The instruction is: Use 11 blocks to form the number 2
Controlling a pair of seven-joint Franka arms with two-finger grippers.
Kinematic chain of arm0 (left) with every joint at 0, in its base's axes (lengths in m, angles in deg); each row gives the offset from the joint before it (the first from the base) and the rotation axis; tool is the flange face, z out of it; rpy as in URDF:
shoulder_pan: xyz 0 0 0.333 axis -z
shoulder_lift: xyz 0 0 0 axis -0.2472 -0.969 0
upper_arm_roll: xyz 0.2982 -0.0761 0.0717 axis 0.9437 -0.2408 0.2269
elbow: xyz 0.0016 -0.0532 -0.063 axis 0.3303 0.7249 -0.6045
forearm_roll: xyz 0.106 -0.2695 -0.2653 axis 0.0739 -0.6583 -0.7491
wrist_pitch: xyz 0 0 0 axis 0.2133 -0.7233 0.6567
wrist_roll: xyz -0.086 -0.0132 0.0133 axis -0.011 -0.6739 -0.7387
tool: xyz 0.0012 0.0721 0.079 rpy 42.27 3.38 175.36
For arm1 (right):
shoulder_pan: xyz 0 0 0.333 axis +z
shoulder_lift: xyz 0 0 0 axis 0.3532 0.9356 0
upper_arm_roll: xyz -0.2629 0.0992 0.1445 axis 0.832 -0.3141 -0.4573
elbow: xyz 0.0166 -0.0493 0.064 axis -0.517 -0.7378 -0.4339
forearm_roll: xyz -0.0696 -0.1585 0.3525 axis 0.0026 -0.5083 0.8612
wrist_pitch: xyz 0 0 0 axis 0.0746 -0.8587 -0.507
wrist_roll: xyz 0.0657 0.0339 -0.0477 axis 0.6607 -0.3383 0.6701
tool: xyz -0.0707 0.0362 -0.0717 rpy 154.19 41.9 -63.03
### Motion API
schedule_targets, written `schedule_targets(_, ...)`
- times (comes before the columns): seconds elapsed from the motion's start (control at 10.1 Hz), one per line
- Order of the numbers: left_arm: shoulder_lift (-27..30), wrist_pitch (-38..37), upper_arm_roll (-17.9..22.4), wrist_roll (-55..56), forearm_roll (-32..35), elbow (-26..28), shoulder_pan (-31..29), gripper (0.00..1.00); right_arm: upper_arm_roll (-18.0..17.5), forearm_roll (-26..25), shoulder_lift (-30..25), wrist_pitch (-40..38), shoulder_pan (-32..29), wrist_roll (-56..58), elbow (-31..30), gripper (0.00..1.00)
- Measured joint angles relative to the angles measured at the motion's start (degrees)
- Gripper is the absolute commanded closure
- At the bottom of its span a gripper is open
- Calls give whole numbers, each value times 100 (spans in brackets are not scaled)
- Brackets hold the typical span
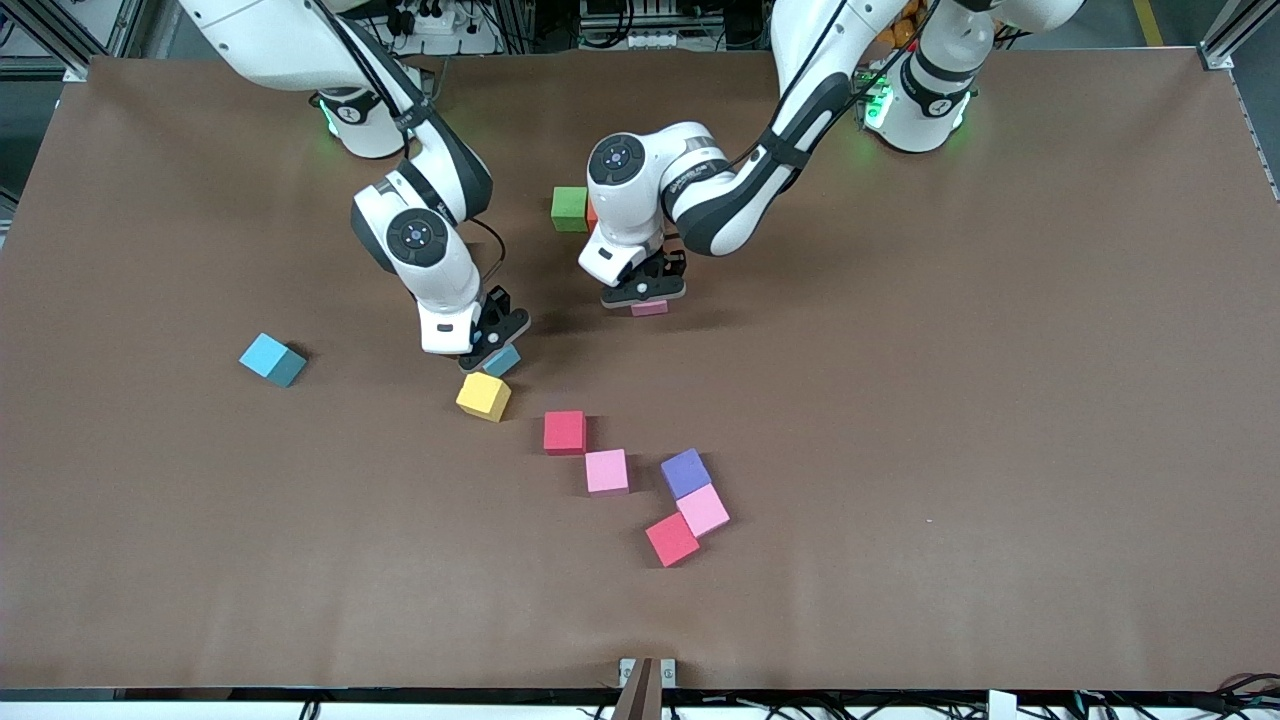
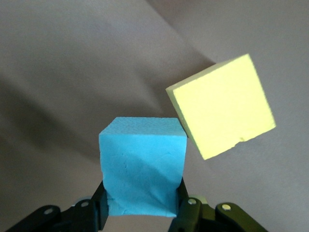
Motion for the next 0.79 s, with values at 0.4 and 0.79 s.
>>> schedule_targets(0.4,-6,4,-4,7,0,0,100,100,0,-4,-90,-15,-5,1174,-1,100)
schedule_targets(0.79,-62,4,-5,7,0,0,159,100,-11,-4,-90,-15,-5,1410,-3,100)
